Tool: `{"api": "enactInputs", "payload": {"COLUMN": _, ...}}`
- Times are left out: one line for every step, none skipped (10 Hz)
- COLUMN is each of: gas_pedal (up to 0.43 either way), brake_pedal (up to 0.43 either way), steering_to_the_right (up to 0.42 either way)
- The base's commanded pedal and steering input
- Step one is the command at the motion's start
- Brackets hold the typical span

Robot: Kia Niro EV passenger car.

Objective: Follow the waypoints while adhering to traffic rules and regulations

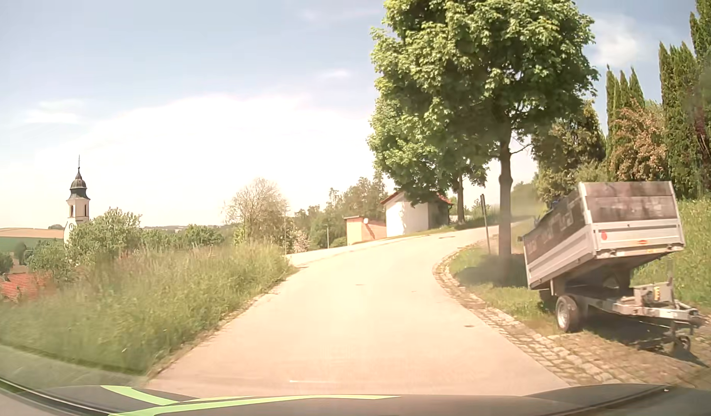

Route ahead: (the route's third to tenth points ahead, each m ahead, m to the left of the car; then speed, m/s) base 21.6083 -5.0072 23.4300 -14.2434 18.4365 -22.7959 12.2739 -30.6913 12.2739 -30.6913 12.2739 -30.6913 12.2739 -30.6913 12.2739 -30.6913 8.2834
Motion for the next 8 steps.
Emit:
{"api": "enactInputs", "payload": {"gas_pedal": 0.000, "brake_pedal": 0.000, "steering_to_the_right": 0.030}}
{"api": "enactInputs", "payload": {"gas_pedal": 0.000, "brake_pedal": 0.043, "steering_to_the_right": 0.030}}
{"api": "enactInputs", "payload": {"gas_pedal": 0.000, "brake_pedal": 0.067, "steering_to_the_right": 0.030}}
{"api": "enactInputs", "payload": {"gas_pedal": 0.000, "brake_pedal": 0.091, "steering_to_the_right": 0.031}}
{"api": "enactInputs", "payload": {"gas_pedal": 0.000, "brake_pedal": 0.098, "steering_to_the_right": 0.034}}
{"api": "enactInputs", "payload": {"gas_pedal": 0.000, "brake_pedal": 0.110, "steering_to_the_right": 0.037}}
{"api": "enactInputs", "payload": {"gas_pedal": 0.000, "brake_pedal": 0.110, "steering_to_the_right": 0.042}}
{"api": "enactInputs", "payload": {"gas_pedal": 0.000, "brake_pedal": 0.110, "steering_to_the_right": 0.052}}
